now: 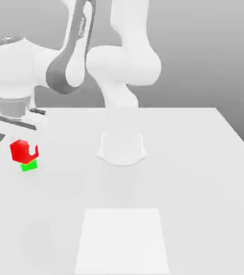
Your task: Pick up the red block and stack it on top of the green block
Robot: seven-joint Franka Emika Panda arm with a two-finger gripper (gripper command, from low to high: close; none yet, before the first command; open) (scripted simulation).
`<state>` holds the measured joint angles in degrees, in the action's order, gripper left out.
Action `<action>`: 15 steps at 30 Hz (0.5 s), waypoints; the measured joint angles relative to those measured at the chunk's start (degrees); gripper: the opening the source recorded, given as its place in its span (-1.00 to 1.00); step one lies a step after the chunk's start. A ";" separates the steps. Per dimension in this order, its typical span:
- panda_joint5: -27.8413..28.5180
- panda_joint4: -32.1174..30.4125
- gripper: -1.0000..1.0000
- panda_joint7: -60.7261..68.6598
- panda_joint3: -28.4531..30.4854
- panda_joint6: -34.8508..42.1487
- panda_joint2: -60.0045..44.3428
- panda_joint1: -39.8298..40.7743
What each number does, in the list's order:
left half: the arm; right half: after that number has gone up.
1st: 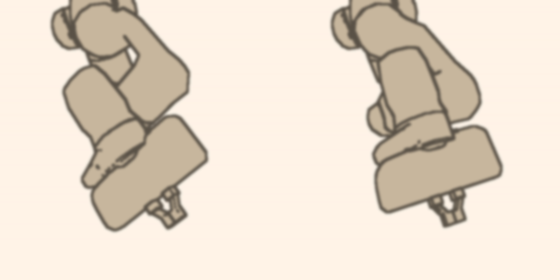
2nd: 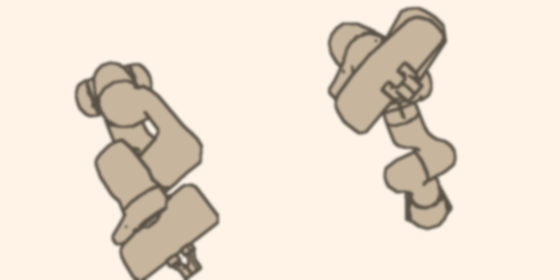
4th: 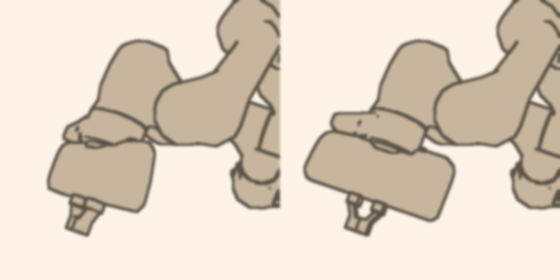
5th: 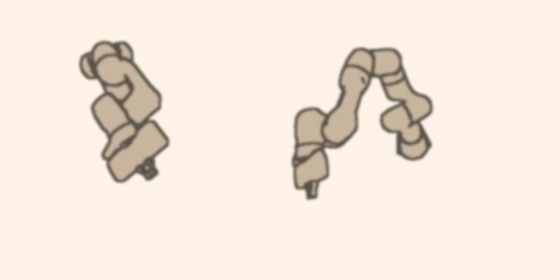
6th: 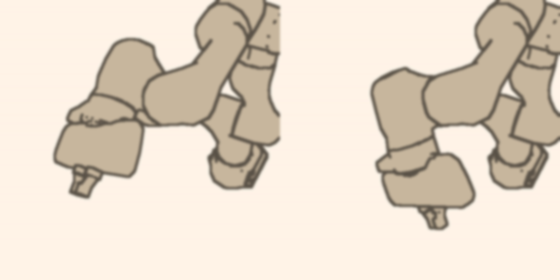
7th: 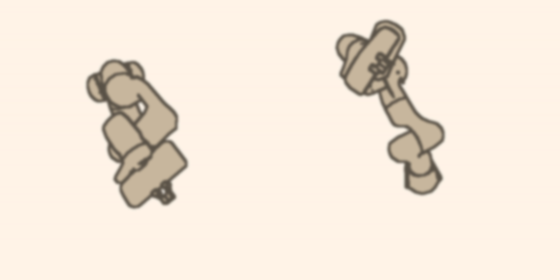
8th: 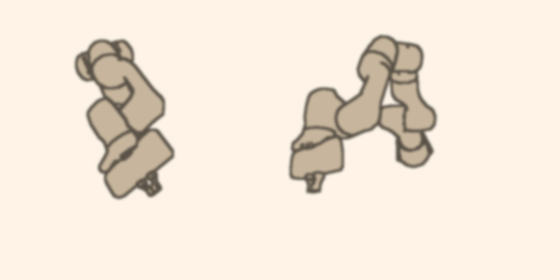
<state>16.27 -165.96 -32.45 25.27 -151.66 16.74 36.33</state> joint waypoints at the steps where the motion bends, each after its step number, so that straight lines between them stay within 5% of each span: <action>1: 0.50 -0.10 -1.00 -0.23 1.08 0.14 0.18 1.79; 7: 2.74 -0.84 -1.00 -1.17 7.64 -0.14 -0.28 11.70; 15: -2.97 -0.87 -1.00 2.70 11.17 -8.01 -8.14 9.10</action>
<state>13.30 -166.83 -29.75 36.44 -159.67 8.60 45.43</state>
